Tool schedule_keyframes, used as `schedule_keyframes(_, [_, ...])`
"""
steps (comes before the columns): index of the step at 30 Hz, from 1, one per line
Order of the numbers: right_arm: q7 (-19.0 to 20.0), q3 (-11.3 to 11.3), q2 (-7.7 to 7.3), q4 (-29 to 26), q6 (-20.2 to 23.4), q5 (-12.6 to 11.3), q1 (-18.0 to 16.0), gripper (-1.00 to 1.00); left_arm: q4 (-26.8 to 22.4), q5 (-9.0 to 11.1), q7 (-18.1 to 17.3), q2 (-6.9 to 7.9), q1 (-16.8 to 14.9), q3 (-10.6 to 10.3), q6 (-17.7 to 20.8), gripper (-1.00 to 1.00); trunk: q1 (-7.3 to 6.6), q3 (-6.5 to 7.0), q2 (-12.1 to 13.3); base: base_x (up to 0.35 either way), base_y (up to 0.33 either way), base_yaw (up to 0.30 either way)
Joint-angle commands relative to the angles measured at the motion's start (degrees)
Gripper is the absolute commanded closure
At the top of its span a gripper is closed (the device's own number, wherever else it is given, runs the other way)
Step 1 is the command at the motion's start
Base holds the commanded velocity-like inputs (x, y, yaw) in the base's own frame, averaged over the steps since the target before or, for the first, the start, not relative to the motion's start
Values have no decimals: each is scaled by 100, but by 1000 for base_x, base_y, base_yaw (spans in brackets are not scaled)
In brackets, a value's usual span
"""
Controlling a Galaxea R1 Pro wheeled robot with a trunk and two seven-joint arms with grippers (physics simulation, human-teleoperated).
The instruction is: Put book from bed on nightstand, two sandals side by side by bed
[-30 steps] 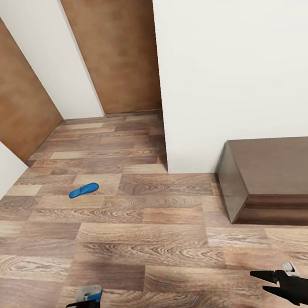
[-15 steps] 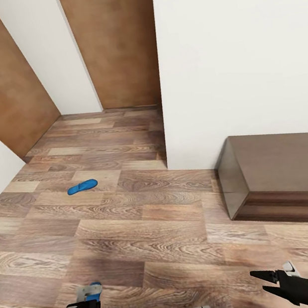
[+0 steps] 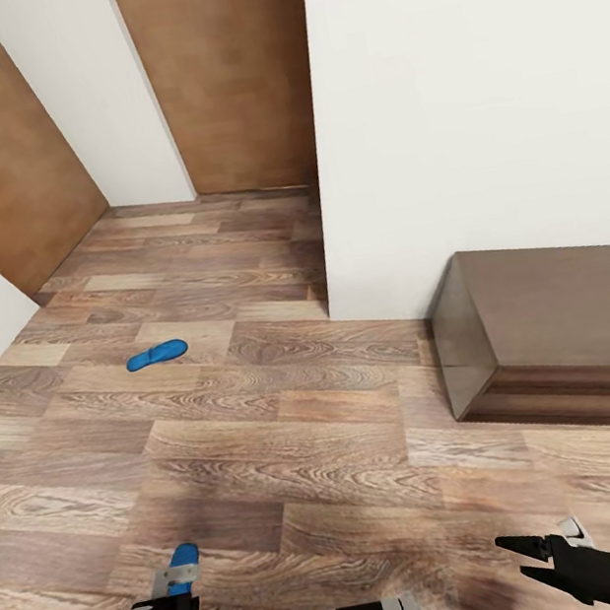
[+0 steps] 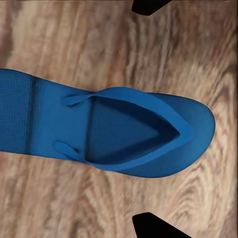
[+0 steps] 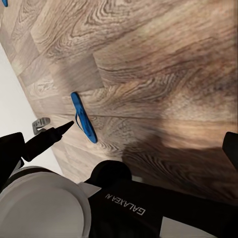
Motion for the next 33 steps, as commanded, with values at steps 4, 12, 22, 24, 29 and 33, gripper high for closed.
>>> schedule_keyframes(4, [25,-7,0,4,24,12,-3,-100,-11,-59,-10,-6,0,26,30,-100,9,-93,-7,0,0,0])
schedule_keyframes(12, [25,-7,0,4,23,12,-3,-100,-11,-59,-10,-6,0,26,30,-100,30,-270,-18,0,0,0])
schedule_keyframes(22, [25,-7,0,1,25,12,-3,-100,-11,-59,-10,-7,0,26,30,-100,55,-492,-31,0,0,0])
schedule_keyframes(24, [25,-7,0,1,24,12,-3,-100,-11,-59,-10,-7,0,26,30,-100,61,-536,-34,0,0,0])
schedule_keyframes(29, [25,-7,0,2,23,12,-3,-100,-11,-59,-10,-4,0,26,30,-100,61,-536,-34,0,0,0])
schedule_keyframes(33, [25,-7,0,0,25,12,-3,-100,-14,-59,-10,0,0,26,30,-100,61,-536,-34,0,0,0])
